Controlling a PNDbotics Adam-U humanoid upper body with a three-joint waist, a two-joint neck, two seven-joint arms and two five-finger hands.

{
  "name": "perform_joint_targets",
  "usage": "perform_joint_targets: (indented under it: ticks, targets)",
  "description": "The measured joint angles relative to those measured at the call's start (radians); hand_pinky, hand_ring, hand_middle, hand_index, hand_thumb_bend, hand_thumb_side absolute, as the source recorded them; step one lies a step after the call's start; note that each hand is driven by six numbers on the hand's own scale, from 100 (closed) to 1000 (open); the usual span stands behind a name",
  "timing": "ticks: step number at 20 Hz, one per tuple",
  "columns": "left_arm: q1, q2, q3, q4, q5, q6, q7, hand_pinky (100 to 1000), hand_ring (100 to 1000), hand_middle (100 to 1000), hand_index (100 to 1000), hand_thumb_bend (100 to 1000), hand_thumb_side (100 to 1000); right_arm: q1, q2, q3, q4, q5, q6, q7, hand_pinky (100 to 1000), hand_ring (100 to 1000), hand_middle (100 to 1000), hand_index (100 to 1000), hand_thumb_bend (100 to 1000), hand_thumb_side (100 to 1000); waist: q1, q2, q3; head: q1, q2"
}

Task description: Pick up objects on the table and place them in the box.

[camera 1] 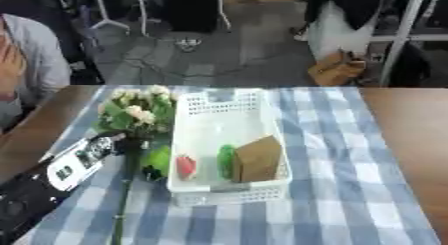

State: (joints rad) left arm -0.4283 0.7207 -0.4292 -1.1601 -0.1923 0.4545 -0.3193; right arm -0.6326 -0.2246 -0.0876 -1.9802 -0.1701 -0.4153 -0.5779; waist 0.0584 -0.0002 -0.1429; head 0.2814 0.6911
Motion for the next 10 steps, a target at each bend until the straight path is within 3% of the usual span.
perform_joint_targets:
  ticks: [1, 2, 5, 8, 9, 10]
  targets:
    - [-0.018, 0.000, 0.002, 0.015, -0.036, -0.015, -0.060, 985, 1000, 1000, 1000, 289, 847, 0.000, 0.000, 0.002, 0.000, -0.001, 0.000, 0.001, 547, 529, 447, 496, 100, 612, 0.000, 0.000, 0.000, 0.001, 0.000]
    - [-0.036, 0.000, 0.004, 0.033, -0.075, -0.031, -0.125, 976, 1000, 1000, 1000, 393, 857, 0.001, 0.000, 0.002, 0.000, -0.002, 0.000, 0.002, 546, 526, 445, 494, 100, 607, 0.000, -0.001, 0.000, 0.003, 0.000]
    - [-0.105, 0.001, 0.017, 0.103, -0.229, -0.105, -0.324, 973, 1000, 1000, 1000, 430, 862, 0.002, 0.000, 0.002, 0.000, -0.005, 0.000, 0.003, 545, 524, 443, 492, 100, 604, 0.000, -0.008, 0.000, 0.005, 0.001]
    - [-0.148, 0.002, 0.037, 0.186, -0.390, -0.189, -0.448, 963, 1000, 1000, 1000, 471, 873, 0.007, 0.000, 0.002, 0.000, -0.007, 0.000, 0.003, 542, 523, 441, 488, 100, 598, 0.000, -0.009, 0.000, 0.005, 0.001]
    - [-0.154, 0.002, 0.044, 0.216, -0.437, -0.214, -0.471, 963, 1000, 1000, 1000, 471, 873, 0.009, 0.000, 0.002, 0.000, -0.007, 0.000, 0.003, 542, 523, 441, 488, 100, 598, 0.000, -0.011, 0.001, 0.005, 0.002]
    - [-0.159, 0.002, 0.050, 0.246, -0.482, -0.236, -0.486, 947, 1000, 1000, 1000, 355, 990, 0.009, 0.000, 0.002, 0.000, -0.007, 0.000, 0.003, 542, 522, 439, 486, 100, 595, 0.000, -0.013, 0.001, 0.005, 0.002]
